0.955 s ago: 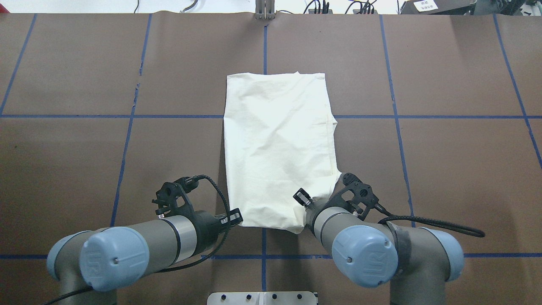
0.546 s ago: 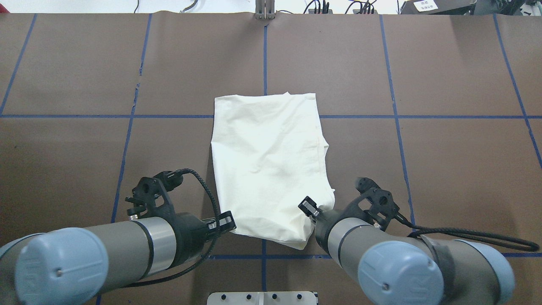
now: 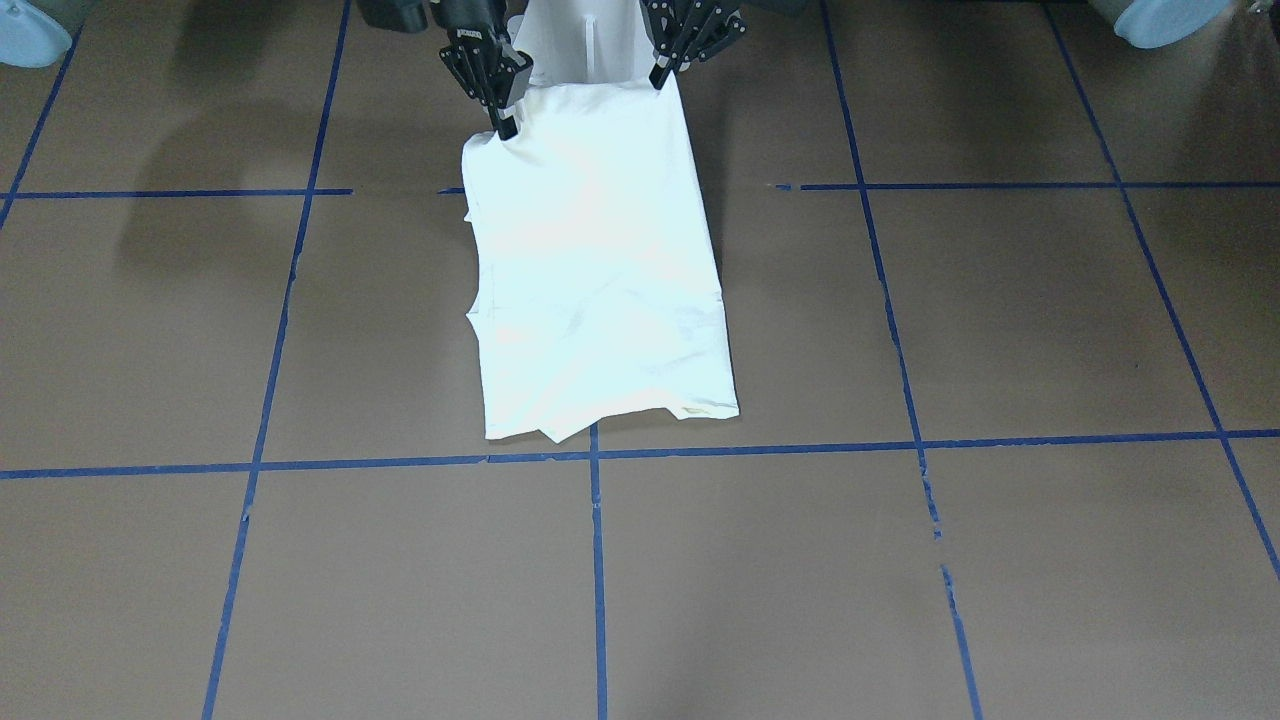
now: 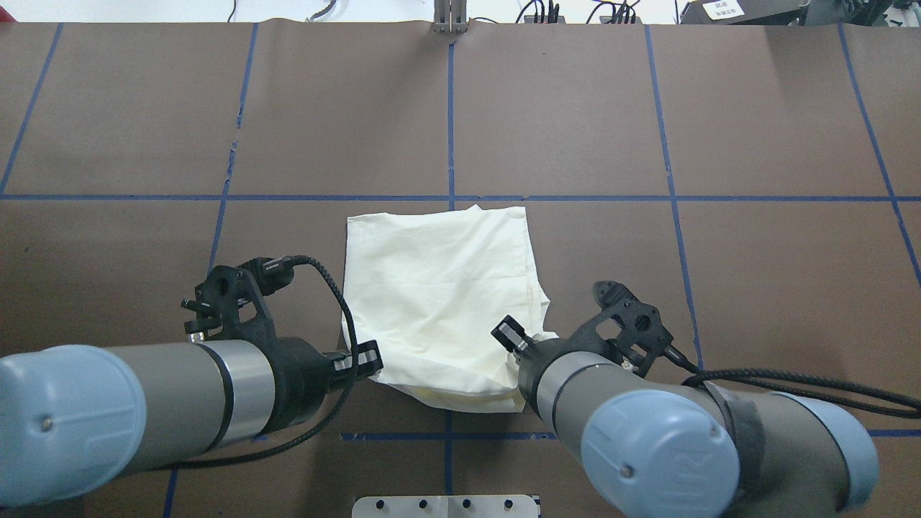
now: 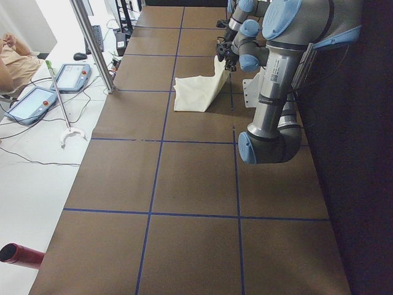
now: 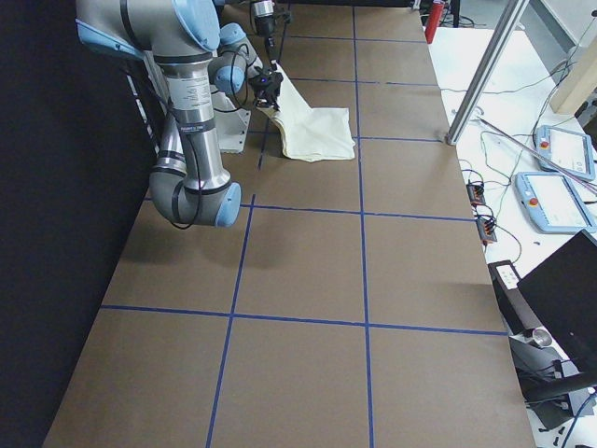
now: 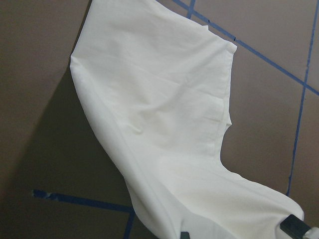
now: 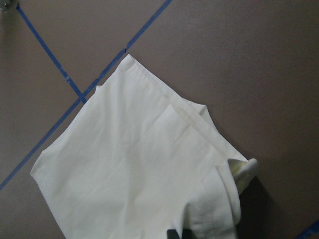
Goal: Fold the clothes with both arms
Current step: 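Lift the near edge with both grippers and fold it toward the far edge, then carry the folded edge over the shirt and lay it on the far edge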
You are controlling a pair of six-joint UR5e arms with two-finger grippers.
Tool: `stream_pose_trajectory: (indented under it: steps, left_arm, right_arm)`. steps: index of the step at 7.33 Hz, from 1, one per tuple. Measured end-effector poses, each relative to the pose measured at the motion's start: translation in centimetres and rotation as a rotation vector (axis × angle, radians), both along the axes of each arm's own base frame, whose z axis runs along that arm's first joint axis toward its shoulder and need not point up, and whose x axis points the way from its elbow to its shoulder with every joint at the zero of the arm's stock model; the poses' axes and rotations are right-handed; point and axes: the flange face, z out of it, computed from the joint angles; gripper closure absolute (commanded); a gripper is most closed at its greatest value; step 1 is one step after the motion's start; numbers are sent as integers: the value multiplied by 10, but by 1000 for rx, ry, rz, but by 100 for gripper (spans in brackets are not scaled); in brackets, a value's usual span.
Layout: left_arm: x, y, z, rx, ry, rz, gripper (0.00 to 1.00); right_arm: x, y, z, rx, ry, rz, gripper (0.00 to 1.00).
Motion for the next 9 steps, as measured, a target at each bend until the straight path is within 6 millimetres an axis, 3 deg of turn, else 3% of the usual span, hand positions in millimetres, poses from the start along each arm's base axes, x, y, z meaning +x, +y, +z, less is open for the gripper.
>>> stream_pose_trajectory:
  steps: [2,5,7,9]
  left_arm:
    - [13,-53,11,47,-79,-29,100]
    - [35,-114,44,73,-174,-71,100]
    - [62,-140,65,71,-197,-84,100]
    - [88,-157,80,62,-222,-87,100]
  right_arm:
    - [-15,-57,-1,-3,47,54,100]
    - [-70,-128,32,4,77,86,100]
    - [-103,-154,61,4,119,87,100]
    - [-120,-165,85,2,155,81,100]
